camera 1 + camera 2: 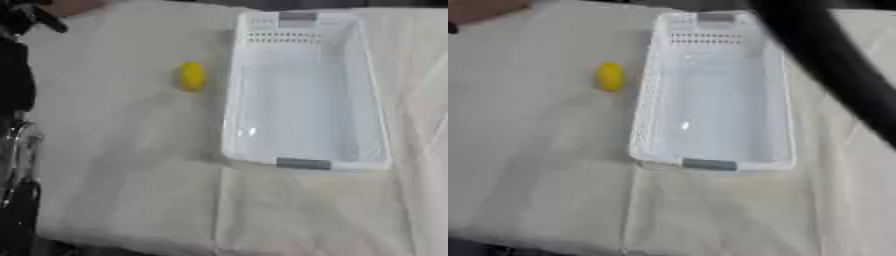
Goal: Pick up objects on the table and place them in the box.
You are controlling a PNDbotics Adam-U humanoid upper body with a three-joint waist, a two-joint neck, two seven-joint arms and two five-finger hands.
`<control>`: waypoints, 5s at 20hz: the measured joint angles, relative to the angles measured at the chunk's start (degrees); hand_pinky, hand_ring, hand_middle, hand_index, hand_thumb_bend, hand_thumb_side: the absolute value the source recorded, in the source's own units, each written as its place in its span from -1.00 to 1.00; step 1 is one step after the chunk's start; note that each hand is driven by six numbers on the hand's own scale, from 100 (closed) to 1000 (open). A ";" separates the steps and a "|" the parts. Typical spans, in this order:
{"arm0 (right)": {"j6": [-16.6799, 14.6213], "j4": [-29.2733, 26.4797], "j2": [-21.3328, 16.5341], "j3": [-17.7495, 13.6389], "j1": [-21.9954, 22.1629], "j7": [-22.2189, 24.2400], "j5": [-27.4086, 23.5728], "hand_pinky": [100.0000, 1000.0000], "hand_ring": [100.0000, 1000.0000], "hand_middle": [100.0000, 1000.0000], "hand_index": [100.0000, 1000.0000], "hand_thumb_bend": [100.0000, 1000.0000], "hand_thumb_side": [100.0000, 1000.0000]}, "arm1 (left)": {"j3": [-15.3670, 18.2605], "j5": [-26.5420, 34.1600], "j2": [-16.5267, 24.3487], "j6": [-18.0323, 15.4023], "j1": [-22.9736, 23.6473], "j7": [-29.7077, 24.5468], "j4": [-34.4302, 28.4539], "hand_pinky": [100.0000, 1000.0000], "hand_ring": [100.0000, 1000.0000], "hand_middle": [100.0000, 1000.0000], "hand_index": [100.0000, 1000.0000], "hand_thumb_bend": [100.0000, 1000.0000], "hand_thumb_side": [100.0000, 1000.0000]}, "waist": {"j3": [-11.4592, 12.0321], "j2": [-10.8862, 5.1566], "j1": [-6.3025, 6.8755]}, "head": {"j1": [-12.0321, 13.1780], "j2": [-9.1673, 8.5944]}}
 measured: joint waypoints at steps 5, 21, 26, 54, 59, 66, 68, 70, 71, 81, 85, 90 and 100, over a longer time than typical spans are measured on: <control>0.33 -0.30 0.04 -0.29 -0.06 -0.33 0.14 -0.20 0.03 0.21 0.38 -1.00 0.72 | 0.03 0.00 -0.01 -0.05 0.05 0.20 0.44 -0.29 0.17 0.40 0.53 -0.69 0.56 | -0.19 1.00 0.40 | -0.04 -0.06; 2.41 -0.25 0.13 -0.38 -2.14 -1.70 2.89 -0.20 0.04 0.23 0.38 -1.00 0.71 | -1.26 -32.54 14.71 13.98 -7.01 5.10 15.49 -0.31 0.17 0.40 0.55 -1.00 0.06 | -2.69 4.07 1.99 | 0.07 -2.44; 3.12 -0.27 0.12 -0.38 -2.65 -1.71 3.84 -0.20 0.04 0.23 0.38 -1.00 0.71 | -5.29 -42.35 18.00 11.72 -11.19 4.45 22.72 -0.29 0.18 0.39 0.55 -1.00 -0.01 | -3.42 4.84 2.50 | 0.13 -2.68; 4.96 -0.65 0.56 -0.40 -3.65 -1.62 5.90 -0.20 0.04 0.24 0.38 -1.00 0.71 | -13.04 -54.26 12.91 4.66 -24.60 4.36 40.89 -0.31 0.16 0.37 0.53 -1.00 0.02 | -5.31 6.60 3.69 | 0.37 -4.11; 5.22 -0.75 0.56 -0.40 -3.91 -1.64 6.09 -0.20 0.04 0.24 0.38 -1.00 0.72 | -13.46 -55.28 11.04 4.00 -25.77 4.41 42.63 -0.33 0.14 0.35 0.52 -1.00 0.08 | -5.62 6.90 3.88 | 0.34 -4.11; 5.49 -0.98 0.56 -0.40 -4.13 -1.58 6.14 -0.20 0.04 0.24 0.38 -1.00 0.72 | -13.60 -55.29 8.82 3.86 -25.77 4.56 43.19 -0.34 0.14 0.35 0.52 -1.00 0.12 | -5.81 7.24 3.99 | -0.07 -4.10; 5.51 -0.98 0.56 -0.40 -4.15 -1.57 6.14 -0.20 0.04 0.24 0.38 -1.00 0.72 | -13.60 -55.29 8.56 3.87 -25.77 4.55 43.29 -0.34 0.14 0.35 0.51 -1.00 0.13 | -5.82 7.25 4.04 | -0.07 -4.10; 5.53 -0.98 0.56 -0.40 -4.17 -1.56 6.14 -0.20 0.04 0.24 0.38 -1.00 0.72 | -13.60 -55.29 8.51 3.92 -25.76 4.51 43.29 -0.34 0.13 0.34 0.51 -1.00 0.13 | -5.84 7.29 4.11 | -0.07 -4.10; 5.56 -0.98 0.56 -0.40 -4.21 -1.53 6.14 -0.20 0.04 0.24 0.38 -1.00 0.72 | -13.60 -55.29 8.51 3.95 -25.75 4.48 43.29 -0.35 0.13 0.34 0.51 -1.00 0.15 | -5.85 7.30 4.12 | -0.07 -4.09; 5.71 -1.56 0.56 -0.40 -4.64 -1.24 6.23 -0.20 0.04 0.24 0.38 -1.00 0.73 | -13.57 -54.27 7.93 4.63 -23.27 4.47 43.53 -0.39 0.10 0.32 0.49 -1.00 0.26 | -6.70 7.79 3.74 | -0.07 -4.06; 5.75 -1.99 0.55 -0.40 -4.69 -0.86 6.45 -0.20 0.04 0.24 0.38 -1.00 0.73 | -13.50 -53.95 7.86 4.78 -22.72 4.52 43.62 -0.40 0.09 0.31 0.48 -1.00 0.30 | -7.09 7.92 3.67 | -0.07 -4.06; 5.93 -2.33 0.55 -0.41 -5.14 -0.52 6.84 -0.20 0.04 0.24 0.38 -1.00 0.73 | -13.32 -53.40 7.84 4.97 -22.42 4.72 43.37 -0.41 0.09 0.30 0.47 -1.00 0.31 | -7.43 8.14 3.67 | -0.07 -4.07; 6.16 -2.62 0.54 -0.68 -5.50 -0.25 6.95 -0.20 0.04 0.24 0.38 -1.00 0.73 | -12.69 -53.08 7.84 5.39 -21.79 5.10 42.89 -0.41 0.08 0.30 0.44 -1.00 0.22 | -7.76 8.46 3.68 | -0.07 -4.09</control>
